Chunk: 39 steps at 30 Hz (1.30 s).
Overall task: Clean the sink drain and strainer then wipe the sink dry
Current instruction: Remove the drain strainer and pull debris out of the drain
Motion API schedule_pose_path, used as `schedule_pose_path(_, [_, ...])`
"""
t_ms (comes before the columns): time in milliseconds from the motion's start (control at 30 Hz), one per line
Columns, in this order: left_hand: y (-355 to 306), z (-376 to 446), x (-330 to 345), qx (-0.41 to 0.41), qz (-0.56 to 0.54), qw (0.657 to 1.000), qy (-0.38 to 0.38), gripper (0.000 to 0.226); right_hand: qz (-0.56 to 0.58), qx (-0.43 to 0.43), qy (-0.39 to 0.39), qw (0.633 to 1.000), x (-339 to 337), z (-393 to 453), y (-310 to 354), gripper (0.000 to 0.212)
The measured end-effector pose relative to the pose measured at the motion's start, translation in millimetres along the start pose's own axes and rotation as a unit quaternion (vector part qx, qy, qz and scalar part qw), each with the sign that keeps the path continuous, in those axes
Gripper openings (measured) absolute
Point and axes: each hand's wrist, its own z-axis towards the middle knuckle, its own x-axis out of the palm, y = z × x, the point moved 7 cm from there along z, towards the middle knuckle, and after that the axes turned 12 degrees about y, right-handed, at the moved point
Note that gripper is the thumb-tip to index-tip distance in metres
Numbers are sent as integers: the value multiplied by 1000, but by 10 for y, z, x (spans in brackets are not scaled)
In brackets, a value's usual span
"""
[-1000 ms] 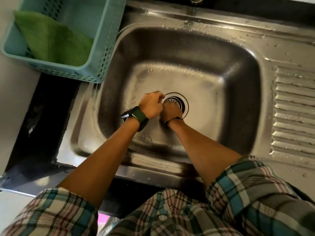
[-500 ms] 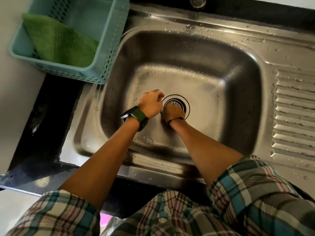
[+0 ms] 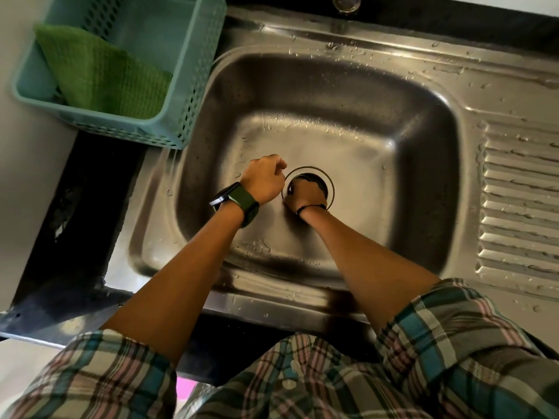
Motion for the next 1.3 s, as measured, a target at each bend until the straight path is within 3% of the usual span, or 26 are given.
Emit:
schedule_pose_path(100, [-43, -12, -11, 4, -2, 1000, -2, 33, 117, -2, -41, 992, -189, -72, -117, 21])
schedule_pose_path(200, [-135, -30, -20, 15, -4, 1000, -6, 32, 263, 21, -93, 960, -432, -221, -333, 14])
schedule_pose_path(233, [-175, -39, -18, 19, -3, 1000, -8, 32, 327, 30, -96, 940, -490, -280, -415, 9])
schedule_pose_path(367, [-354, -81, 17, 48, 2, 999, -18, 29, 558, 25, -51, 828, -698, -630, -638, 23])
schedule_pose_path(567, [-670, -127, 265, 85, 6, 996, 12, 28, 666, -48, -209, 715, -1394, -1601, -1361, 34])
schedule_pose_path(667, [-902, -147, 411, 113, 13, 993, 31, 29, 670, -45, -290, 682, -1616, -2048, -1826, 35])
schedule_pose_path(733, [-1081, -166, 510, 136, 31, 989, 41, 28, 661, -23, -320, 678, -1686, -2255, -2067, 35])
schedule_pose_path(900, [-1338, -254, 658, 170, 63, 982, 50, 29, 622, 46, -325, 711, -1742, -2403, -2411, 31])
schedule_pose_path(1033, [-1345, -295, 616, 170, 73, 982, 36, 29, 592, 71, -321, 736, -1812, -2390, -2489, 11])
schedule_pose_path(1300, [-1229, -344, 467, 161, 74, 984, 3, 28, 501, 119, -327, 792, -1814, -2384, -2573, 38])
